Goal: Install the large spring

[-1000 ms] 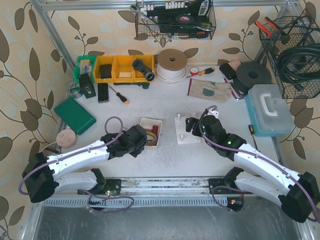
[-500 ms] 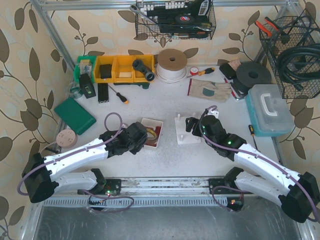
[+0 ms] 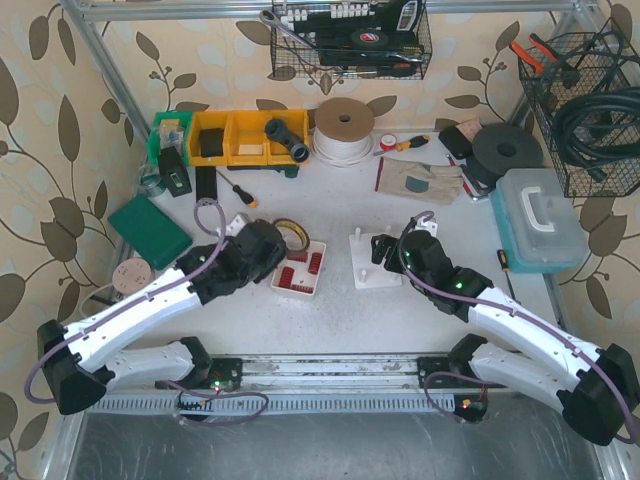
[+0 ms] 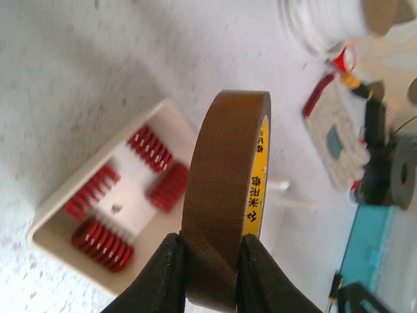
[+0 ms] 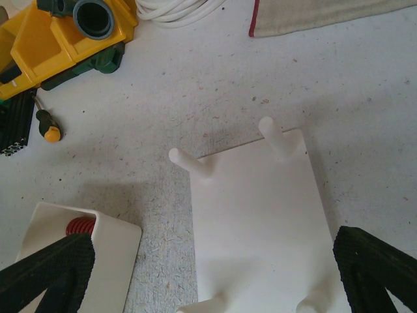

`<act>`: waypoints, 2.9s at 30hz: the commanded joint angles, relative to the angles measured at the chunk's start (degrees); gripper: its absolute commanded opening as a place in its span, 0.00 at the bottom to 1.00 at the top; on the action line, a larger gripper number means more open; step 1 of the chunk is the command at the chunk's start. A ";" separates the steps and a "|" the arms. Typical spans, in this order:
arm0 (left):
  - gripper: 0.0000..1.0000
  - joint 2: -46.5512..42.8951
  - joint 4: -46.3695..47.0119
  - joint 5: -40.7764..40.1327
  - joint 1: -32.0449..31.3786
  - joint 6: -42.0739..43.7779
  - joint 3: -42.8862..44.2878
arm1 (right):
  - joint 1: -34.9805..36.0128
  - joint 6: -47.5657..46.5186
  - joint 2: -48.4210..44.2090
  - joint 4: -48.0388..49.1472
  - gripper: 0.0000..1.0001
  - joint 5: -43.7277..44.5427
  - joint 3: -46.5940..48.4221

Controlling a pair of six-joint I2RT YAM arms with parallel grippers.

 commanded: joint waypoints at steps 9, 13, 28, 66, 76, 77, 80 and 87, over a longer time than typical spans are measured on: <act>0.00 13.20 -2.28 17.72 30.54 30.94 16.18 | 0.35 -1.52 2.01 0.74 0.99 -0.57 1.75; 0.00 18.36 -0.16 19.91 36.52 34.63 14.71 | 0.43 -1.94 4.01 0.68 0.99 -0.72 2.78; 0.00 28.26 23.46 34.23 54.94 40.17 -0.68 | 0.87 -3.29 9.50 0.47 0.98 -1.20 5.45; 0.66 7.41 -2.06 21.90 34.91 41.03 -1.01 | 5.12 -10.47 13.62 -4.58 0.99 -3.53 12.28; 0.52 18.54 -4.31 20.74 19.88 39.98 11.11 | 5.72 -10.81 12.82 -5.15 0.98 -4.64 12.18; 0.52 20.04 -2.71 21.87 19.26 41.59 11.82 | 5.71 -11.08 13.12 -4.78 0.98 -5.45 12.26; 0.44 25.43 -0.36 24.27 18.24 47.32 13.69 | 5.71 -12.43 14.21 -3.72 0.98 -8.29 12.67; 0.42 28.49 5.98 30.89 18.07 53.50 9.64 | 3.51 -13.05 11.48 0.96 0.99 -12.78 9.78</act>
